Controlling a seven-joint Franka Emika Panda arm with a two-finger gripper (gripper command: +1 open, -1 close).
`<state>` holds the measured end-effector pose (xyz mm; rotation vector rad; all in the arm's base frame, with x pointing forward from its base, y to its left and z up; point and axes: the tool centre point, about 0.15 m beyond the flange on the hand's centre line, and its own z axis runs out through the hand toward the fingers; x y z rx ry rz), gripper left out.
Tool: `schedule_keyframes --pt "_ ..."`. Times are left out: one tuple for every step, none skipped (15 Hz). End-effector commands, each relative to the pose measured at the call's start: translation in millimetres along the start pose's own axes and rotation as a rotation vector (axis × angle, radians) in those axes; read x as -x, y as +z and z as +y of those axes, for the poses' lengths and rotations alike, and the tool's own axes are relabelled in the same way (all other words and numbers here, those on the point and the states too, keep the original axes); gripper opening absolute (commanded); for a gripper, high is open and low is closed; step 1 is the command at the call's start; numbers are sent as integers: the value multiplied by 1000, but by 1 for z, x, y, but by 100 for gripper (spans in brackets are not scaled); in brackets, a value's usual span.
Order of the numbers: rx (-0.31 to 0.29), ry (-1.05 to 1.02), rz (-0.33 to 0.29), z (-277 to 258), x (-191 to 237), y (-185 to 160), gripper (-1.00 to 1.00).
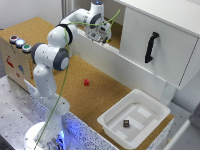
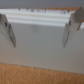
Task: Put the yellow block inside the left cabinet
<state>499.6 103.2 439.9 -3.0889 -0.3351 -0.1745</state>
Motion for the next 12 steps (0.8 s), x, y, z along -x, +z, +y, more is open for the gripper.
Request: schedule_keyframes --pt "-87 -37 -6 -16 59 53 100" --pt "-99 -55 -5 -20 66 60 100" --pt "-90 -80 0 -25 73 65 100" --pt "-99 -93 -12 -28 78 71 100" --pt "-105 -109 -15 -32 86 78 100" --pt "-116 -110 -29 -34 94 86 100" --pt "-143 -101 -44 -34 103 95 100" --pt "-153 -95 -67 -33 114 106 100" --pt "-160 -89 -102 -32 122 117 100" --pt "-160 -94 -130 -30 131 127 100" --pt "-167 -96 -143 -29 136 132 100" --pt "-174 -110 -169 -25 142 141 100"
